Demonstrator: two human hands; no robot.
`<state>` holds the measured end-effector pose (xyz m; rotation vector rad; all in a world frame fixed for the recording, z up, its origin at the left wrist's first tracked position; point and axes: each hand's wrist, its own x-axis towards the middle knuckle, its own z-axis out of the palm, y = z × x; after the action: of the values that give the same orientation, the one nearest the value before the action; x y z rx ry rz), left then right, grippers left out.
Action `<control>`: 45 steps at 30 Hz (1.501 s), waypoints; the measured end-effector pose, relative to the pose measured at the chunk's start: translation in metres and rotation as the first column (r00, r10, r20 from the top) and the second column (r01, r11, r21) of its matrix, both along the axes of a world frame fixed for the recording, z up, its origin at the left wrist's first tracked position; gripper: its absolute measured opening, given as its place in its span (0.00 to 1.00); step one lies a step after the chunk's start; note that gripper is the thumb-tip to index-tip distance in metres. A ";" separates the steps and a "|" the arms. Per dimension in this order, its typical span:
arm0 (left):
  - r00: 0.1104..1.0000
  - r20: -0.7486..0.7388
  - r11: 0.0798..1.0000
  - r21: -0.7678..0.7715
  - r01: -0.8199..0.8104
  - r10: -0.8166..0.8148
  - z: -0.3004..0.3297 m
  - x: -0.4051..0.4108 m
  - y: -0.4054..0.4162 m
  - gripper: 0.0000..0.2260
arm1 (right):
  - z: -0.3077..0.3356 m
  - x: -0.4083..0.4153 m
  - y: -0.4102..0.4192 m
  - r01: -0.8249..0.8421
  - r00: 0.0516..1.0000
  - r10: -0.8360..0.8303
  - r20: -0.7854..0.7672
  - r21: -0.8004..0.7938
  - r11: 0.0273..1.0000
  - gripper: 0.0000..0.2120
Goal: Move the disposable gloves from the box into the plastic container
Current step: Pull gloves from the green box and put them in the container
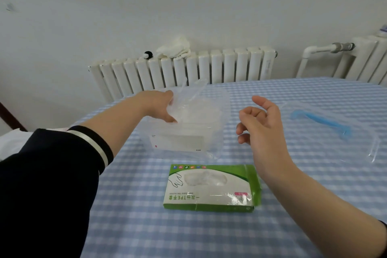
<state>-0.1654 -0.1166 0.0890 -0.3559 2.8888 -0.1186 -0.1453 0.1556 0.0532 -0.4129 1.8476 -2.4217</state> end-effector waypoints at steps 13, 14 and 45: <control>0.955 -0.296 0.989 -0.149 -0.016 -0.029 0.025 0.016 0.040 0.24 | -0.002 0.006 -0.003 -0.019 0.995 0.021 -0.096 0.023 1.000 0.18; 0.981 -0.196 0.997 -0.072 -0.002 -0.013 0.023 0.013 0.043 0.21 | -0.002 0.006 -0.003 -0.024 0.994 0.027 -0.104 0.028 0.999 0.17; 0.917 -0.396 0.843 0.475 0.254 -0.052 -0.111 0.135 0.101 0.39 | -0.044 0.001 -0.008 -0.099 0.652 0.712 -0.261 0.902 0.421 0.05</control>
<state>-0.0303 -0.0155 -0.0220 -0.0362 3.1426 0.7775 -0.1445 0.1477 0.0089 -1.4829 2.4062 -0.8185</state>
